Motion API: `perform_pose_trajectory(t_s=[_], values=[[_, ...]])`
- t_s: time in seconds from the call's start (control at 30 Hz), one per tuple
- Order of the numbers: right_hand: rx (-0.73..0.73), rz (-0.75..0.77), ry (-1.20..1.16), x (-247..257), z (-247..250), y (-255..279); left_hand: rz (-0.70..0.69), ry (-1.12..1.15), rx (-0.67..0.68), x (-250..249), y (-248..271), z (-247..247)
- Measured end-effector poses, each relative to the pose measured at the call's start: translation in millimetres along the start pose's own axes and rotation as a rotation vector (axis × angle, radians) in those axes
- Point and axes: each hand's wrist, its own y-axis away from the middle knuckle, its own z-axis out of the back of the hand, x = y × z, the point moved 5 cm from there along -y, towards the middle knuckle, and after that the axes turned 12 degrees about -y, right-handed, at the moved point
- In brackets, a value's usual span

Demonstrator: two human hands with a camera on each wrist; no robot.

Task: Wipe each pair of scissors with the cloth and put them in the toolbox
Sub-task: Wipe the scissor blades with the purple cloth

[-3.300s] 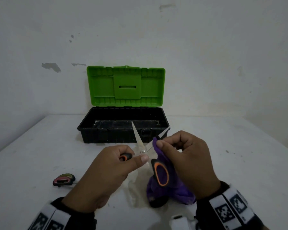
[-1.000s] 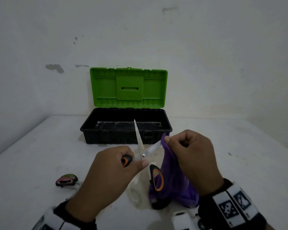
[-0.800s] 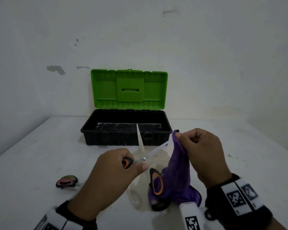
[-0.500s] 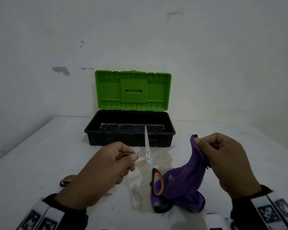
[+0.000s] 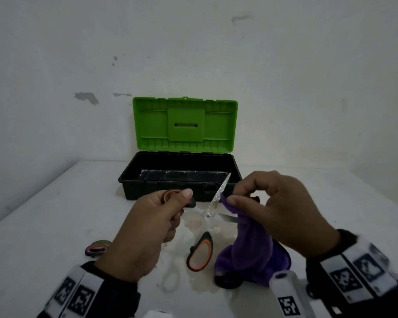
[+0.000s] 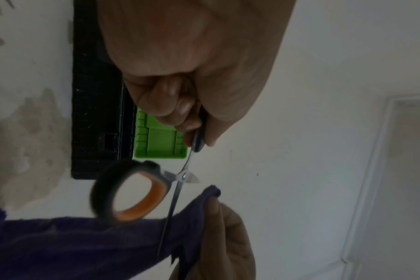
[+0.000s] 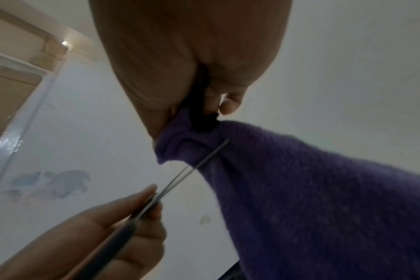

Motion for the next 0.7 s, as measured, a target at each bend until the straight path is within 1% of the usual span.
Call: perform_pose_trajectory(t_s=[0.07, 0.17, 0.27, 0.33, 0.4, 0.5, 0.6, 0.7], values=[[0.025, 0.034, 0.015, 7.2, -10.8, 2.3, -0.017, -0.008, -0.049, 2.1, 1.6, -3.4], [0.014, 0.059, 0.022, 11.8, -21.4, 6.5, -0.019, -0.012, -0.133, 4.4, 3.4, -9.3], [0.026, 0.023, 0.086, 7.0, -28.4, 10.7, 0.011, 0.04, -0.179, 5.1, 4.0, -13.9], [0.063, 0.007, 0.136, 5.1, -34.8, 12.3, 0.004, -0.001, -0.217, 5.5, 4.0, -14.7], [0.074, 0.035, 0.154, 8.5, -40.0, 13.2, -0.019, -0.053, -0.253, 4.4, 4.9, -15.1], [0.05, 0.079, 0.145, 13.3, -45.7, 13.7, -0.068, -0.106, -0.289, 0.9, 6.3, -15.9], [-0.013, 0.086, 0.175, 13.2, -50.1, 15.5, -0.122, -0.168, -0.329, -2.1, 7.1, -15.9], [-0.049, 0.071, 0.168, 13.3, -54.2, 18.3, -0.143, -0.175, -0.324, -2.8, 8.3, -17.5]])
